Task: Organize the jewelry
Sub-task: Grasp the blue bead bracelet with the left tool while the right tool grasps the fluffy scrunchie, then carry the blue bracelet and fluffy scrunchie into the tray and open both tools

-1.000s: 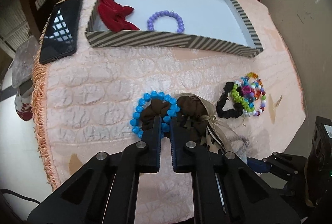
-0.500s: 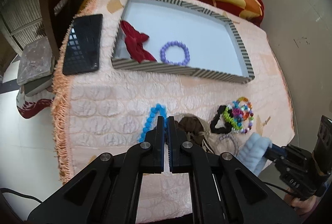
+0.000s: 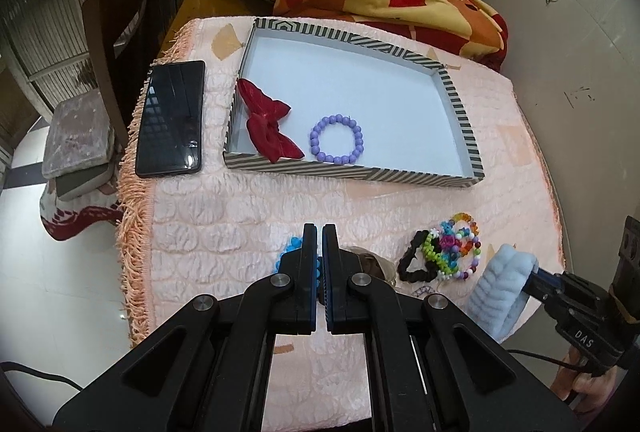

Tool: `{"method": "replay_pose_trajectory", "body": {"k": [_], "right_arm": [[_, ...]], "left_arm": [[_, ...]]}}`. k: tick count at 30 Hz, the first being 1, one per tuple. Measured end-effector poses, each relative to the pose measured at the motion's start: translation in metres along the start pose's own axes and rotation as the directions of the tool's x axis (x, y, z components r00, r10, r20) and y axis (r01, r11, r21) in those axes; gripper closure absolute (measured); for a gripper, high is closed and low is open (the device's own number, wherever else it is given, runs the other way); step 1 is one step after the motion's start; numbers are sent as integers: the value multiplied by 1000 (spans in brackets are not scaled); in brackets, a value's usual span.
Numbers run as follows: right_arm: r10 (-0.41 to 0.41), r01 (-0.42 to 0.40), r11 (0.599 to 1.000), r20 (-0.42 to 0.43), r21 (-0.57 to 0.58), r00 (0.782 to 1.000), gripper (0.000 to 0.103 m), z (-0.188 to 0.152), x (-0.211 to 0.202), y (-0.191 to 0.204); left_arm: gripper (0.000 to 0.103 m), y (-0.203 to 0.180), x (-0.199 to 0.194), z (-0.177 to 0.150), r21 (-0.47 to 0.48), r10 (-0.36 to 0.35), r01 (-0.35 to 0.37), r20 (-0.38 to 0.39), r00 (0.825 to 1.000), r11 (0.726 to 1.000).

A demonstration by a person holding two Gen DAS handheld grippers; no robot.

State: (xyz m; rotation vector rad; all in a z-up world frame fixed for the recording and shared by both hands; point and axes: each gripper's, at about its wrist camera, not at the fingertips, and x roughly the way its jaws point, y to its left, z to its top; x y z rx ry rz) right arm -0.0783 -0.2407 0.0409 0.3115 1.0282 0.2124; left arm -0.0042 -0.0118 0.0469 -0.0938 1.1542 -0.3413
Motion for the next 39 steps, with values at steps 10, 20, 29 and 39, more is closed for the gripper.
{"method": "replay_pose_trajectory", "body": {"k": [10,20,29,39], "right_arm": [[5,-5,1000,-31,12,1000,91,7,13,2],[10,-9,1000,-56,19,998,91,3,21,6],[16,-15,1000,-50,24,999,91,7,23,7],[32,-32,999,-24,-5,999,91,31,26,14]], "left_arm": [[85,8,50,-20,-46,31,-38,-135,990,998],[79,8,96,-10,-140,7,-38,-212,977,989],[93,8,105,-6,-139,-3,-30,-237,971,990],[93,10,53,12,-110,-21,8,-119,993,994]]}}
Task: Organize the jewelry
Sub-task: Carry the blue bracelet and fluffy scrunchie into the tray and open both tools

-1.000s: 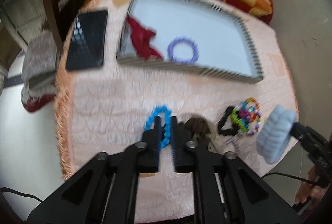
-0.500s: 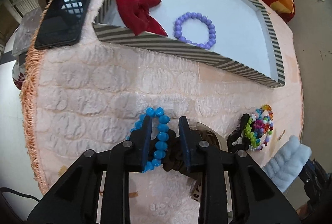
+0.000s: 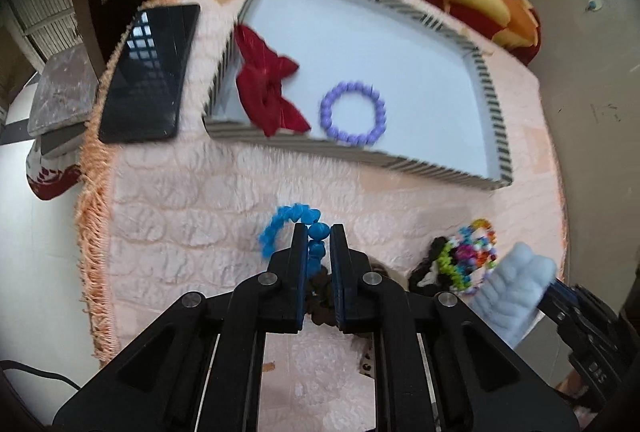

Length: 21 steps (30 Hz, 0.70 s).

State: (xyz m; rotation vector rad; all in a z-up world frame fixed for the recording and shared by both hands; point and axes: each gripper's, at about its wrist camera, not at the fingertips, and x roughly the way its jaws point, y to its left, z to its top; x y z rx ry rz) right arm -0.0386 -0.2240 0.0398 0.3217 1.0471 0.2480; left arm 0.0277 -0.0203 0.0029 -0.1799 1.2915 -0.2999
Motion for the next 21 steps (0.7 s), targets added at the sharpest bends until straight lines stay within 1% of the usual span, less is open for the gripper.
{"method": "replay_pose_trajectory", "body": {"k": [5,10,15,21], "right_arm": [[-5,5,1000,20,-8,1000,91,26,6,2],[-22,23,1000,23,-9,999,91,56,23,2],[-30,30,1000,12,-7,999,91,86,46,3],[-18,18,1000,-10,22,1000,91,115,77,4]], "left_arm": [[94,-2,-24,18,-1,-6,6,61,998,1000],[93,-9,-36,43,14,-4,3,108,994,1000],[93,-13,-35,68,27,20,-24,133,991,999],[93,-9,-17,101,32,65,-69,128,990,997]]}}
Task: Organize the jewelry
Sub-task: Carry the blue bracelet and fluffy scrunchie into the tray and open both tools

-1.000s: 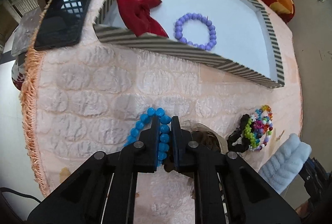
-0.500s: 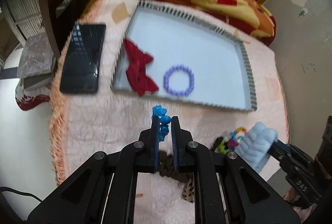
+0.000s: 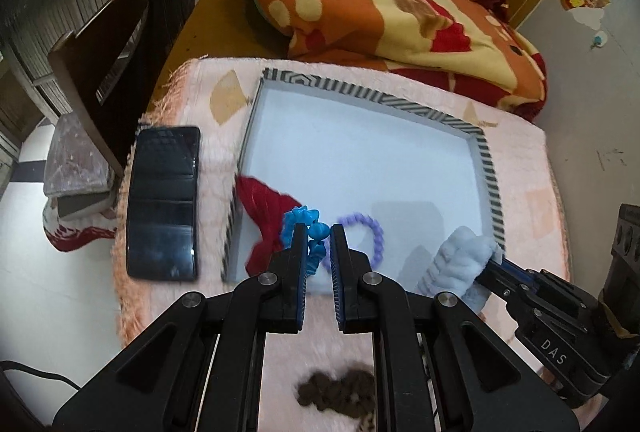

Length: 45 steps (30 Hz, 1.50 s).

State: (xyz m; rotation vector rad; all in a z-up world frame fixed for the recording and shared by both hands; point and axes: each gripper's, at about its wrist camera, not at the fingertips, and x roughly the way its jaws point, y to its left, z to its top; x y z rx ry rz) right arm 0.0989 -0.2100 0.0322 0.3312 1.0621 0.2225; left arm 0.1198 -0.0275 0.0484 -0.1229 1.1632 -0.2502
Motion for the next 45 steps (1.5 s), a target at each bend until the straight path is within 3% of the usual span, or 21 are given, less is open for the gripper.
{"method": "replay_pose_trajectory", "body": {"k": [12,21,23,24,25,26,32,37,45], "right_arm": [[0,1,1000,-58,17,998,91,54,64,7],[-24,25,1000,-131,5,991,90,71,116,8],[-28,28,1000,-145,-4,989,86,74,122,9],[-30,29,1000,-151,-8,988,78,75,124,10],[-31,30,999,-153,-11,988,69,75,124,10],[-32,30,999,-150,-13,988,66,75,123,10],[-36,34,999,-126,-18,991,65,73,107,10],[-27,26,1000,-105,-12,994,63,65,87,9],[-23,24,1000,-55,6,998,60,48,51,10]], "left_arm": [[93,12,44,48,10,37,-37,-33,999,999],[93,28,90,73,-25,23,-26,-105,994,999],[93,28,97,75,-28,25,-28,-118,993,999],[93,29,101,76,-32,23,-27,-124,992,999],[93,30,104,77,-38,23,-28,-126,992,999],[93,31,106,78,-43,24,-30,-129,991,999],[91,40,110,80,-76,18,-29,-144,989,997],[65,42,103,77,-90,3,-16,-138,990,996],[61,41,77,67,-77,23,-31,-101,995,997]]}}
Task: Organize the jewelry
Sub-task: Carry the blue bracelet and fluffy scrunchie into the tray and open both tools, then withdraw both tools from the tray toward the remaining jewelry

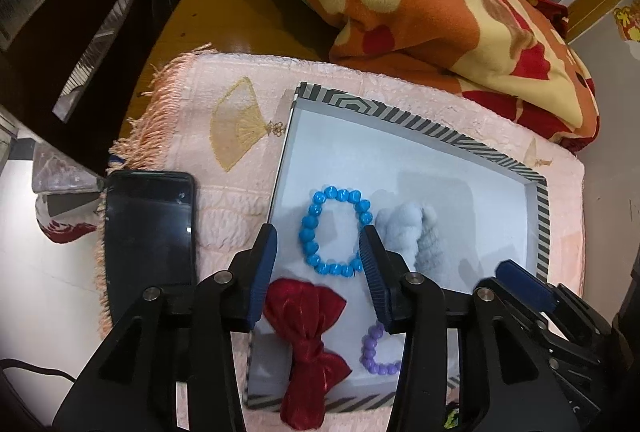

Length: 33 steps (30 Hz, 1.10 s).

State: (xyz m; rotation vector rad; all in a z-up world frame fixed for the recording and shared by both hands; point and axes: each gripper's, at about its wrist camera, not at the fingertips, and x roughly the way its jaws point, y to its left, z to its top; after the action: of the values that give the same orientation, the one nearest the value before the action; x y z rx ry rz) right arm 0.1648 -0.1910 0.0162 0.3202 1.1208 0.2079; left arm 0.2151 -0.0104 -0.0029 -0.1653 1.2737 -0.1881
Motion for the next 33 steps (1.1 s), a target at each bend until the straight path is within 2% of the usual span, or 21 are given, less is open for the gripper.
{"method": "replay_pose_trajectory", "body": {"k": [15,22,33], "right_arm": [[-2,3,1000,61,-6,998,59,-60,-53,14],[-11,13,1000,64,-21,998,56,-94,-67,15],[-44,46,999,66,-29,997,55,-153,-95,4]], "left_arm": [[61,-17,-47,-63,44,81,-87,116,990,995],[61,-24,-62,-101,55,113,-121,135,984,991],[61,-37,-82,-162,63,117,-128,154,981,990]]}}
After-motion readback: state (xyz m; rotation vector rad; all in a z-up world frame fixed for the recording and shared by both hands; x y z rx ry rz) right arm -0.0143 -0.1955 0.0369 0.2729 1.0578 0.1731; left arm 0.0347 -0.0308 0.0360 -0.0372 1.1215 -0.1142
